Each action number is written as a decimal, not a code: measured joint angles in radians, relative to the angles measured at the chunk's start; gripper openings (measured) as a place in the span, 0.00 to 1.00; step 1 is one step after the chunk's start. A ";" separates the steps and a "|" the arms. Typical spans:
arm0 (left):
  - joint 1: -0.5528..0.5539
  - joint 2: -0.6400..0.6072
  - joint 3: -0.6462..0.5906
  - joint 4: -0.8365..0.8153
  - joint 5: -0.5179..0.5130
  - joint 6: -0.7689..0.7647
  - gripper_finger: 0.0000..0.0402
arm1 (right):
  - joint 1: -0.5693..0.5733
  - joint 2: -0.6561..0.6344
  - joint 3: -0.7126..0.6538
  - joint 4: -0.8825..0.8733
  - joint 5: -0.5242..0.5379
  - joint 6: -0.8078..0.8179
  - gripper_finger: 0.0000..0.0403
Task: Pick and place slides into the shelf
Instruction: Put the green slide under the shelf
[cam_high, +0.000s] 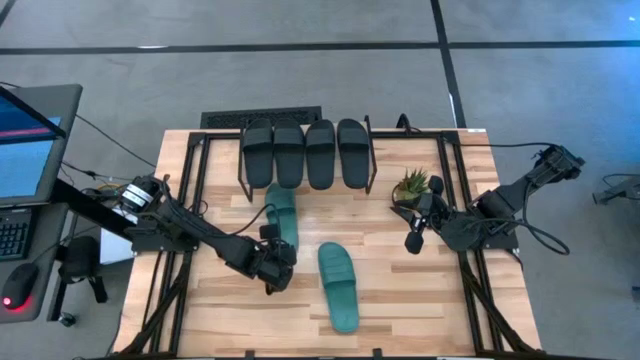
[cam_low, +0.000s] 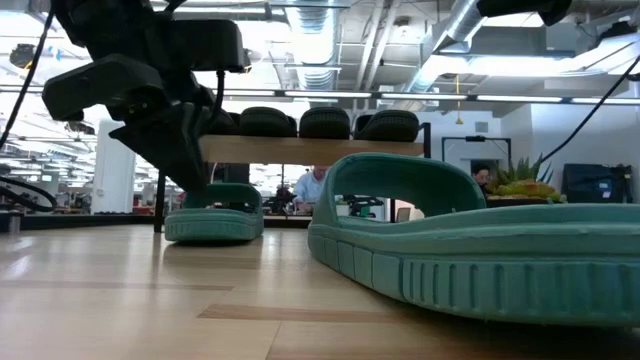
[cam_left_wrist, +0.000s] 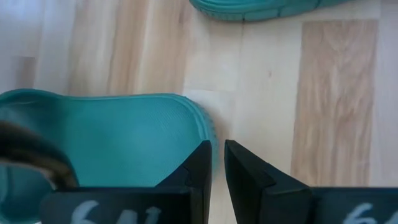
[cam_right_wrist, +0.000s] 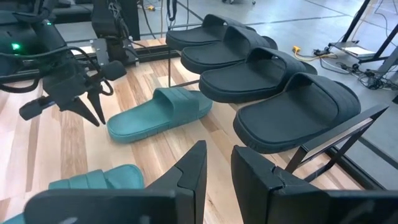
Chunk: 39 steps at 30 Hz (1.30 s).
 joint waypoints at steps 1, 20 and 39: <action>0.001 0.000 0.000 0.000 0.013 0.007 0.08 | 0.000 0.000 0.000 0.000 0.000 0.000 0.16; 0.025 0.050 0.001 0.002 0.020 0.041 0.03 | 0.000 0.000 0.000 0.005 0.001 0.008 0.16; 0.081 0.050 0.001 -0.073 -0.039 0.029 0.03 | 0.000 0.000 0.000 0.003 0.000 0.008 0.16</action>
